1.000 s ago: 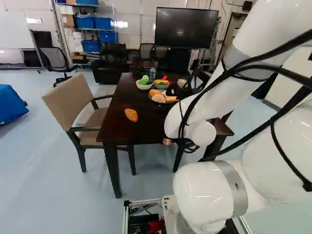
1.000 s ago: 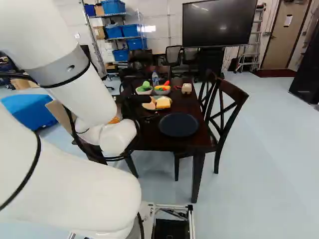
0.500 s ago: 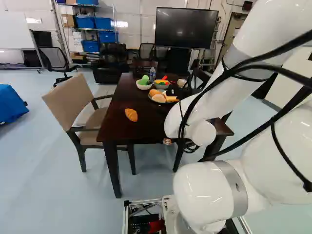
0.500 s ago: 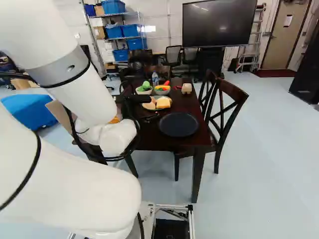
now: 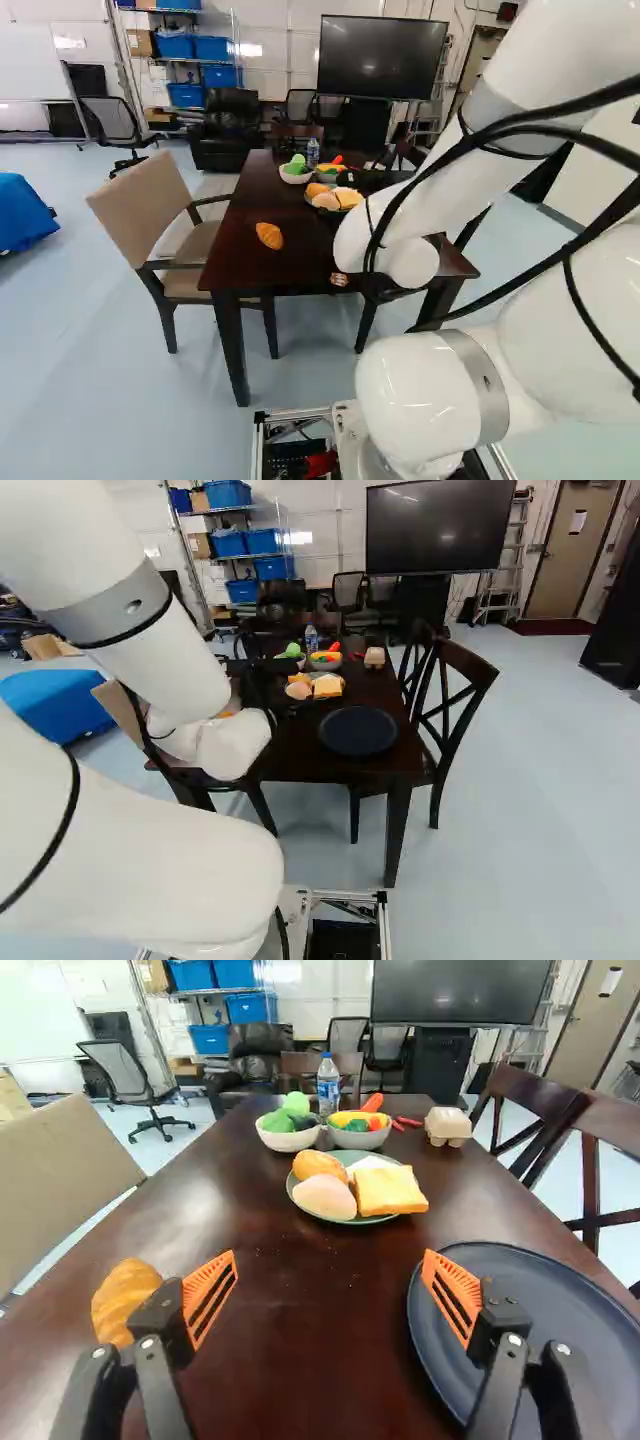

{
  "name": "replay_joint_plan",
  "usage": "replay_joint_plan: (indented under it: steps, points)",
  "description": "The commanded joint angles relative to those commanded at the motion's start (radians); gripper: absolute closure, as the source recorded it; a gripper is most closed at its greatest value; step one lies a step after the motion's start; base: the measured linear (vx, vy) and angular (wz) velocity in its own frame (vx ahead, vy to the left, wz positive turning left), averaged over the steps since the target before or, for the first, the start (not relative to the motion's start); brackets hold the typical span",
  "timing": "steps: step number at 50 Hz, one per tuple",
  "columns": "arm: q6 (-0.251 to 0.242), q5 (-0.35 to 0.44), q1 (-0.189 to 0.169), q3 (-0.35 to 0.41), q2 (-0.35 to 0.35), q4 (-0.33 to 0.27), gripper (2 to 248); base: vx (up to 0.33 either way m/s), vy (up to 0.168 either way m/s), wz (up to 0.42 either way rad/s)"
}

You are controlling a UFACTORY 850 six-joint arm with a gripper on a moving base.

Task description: Move the croissant to the empty plate

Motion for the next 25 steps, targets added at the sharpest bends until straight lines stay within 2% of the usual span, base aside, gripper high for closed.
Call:
replay_joint_plan:
  steps: [25]
  points:
    - [0.000,-0.092,0.066,-0.086,-0.028,0.000,3,0.000,0.000,0.000]
